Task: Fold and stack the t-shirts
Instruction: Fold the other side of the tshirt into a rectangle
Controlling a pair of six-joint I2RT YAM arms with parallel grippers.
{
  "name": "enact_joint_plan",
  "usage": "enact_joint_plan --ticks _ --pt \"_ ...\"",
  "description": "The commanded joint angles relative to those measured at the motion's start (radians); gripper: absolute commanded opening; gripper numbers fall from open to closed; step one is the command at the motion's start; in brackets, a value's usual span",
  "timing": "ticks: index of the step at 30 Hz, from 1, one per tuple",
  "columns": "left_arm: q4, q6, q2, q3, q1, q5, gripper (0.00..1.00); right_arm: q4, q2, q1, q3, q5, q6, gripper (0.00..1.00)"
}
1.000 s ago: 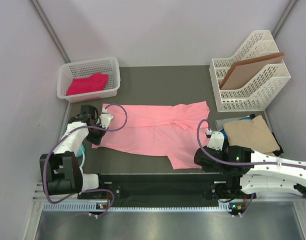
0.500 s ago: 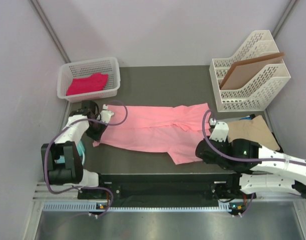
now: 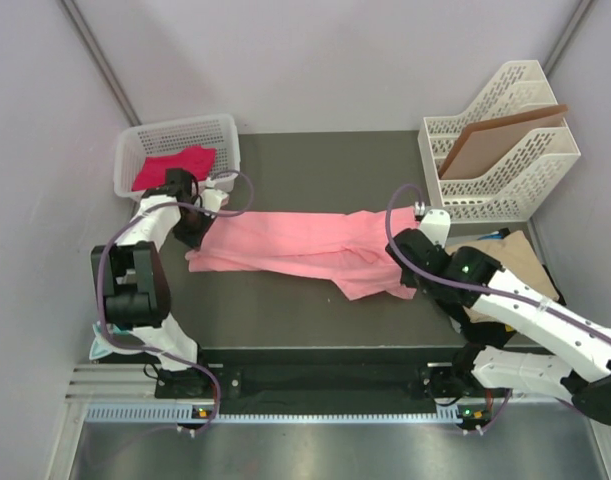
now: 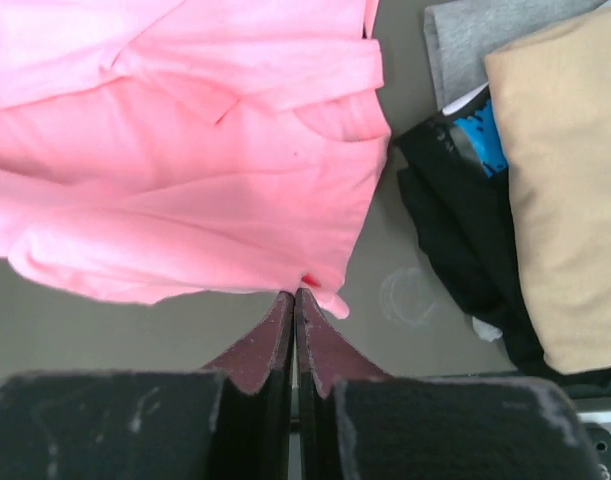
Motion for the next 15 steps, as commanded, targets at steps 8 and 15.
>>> enact_joint_plan --ticks 8,15 --pt "0.04 -0.006 0.061 0.061 -0.048 -0.022 0.06 0.195 0.105 -0.154 0.034 -0.069 -0.194 0.0" --pt "0.049 -0.014 0.116 0.129 -0.104 -0.059 0.06 0.21 0.108 -0.222 0.04 -0.081 -0.245 0.0"
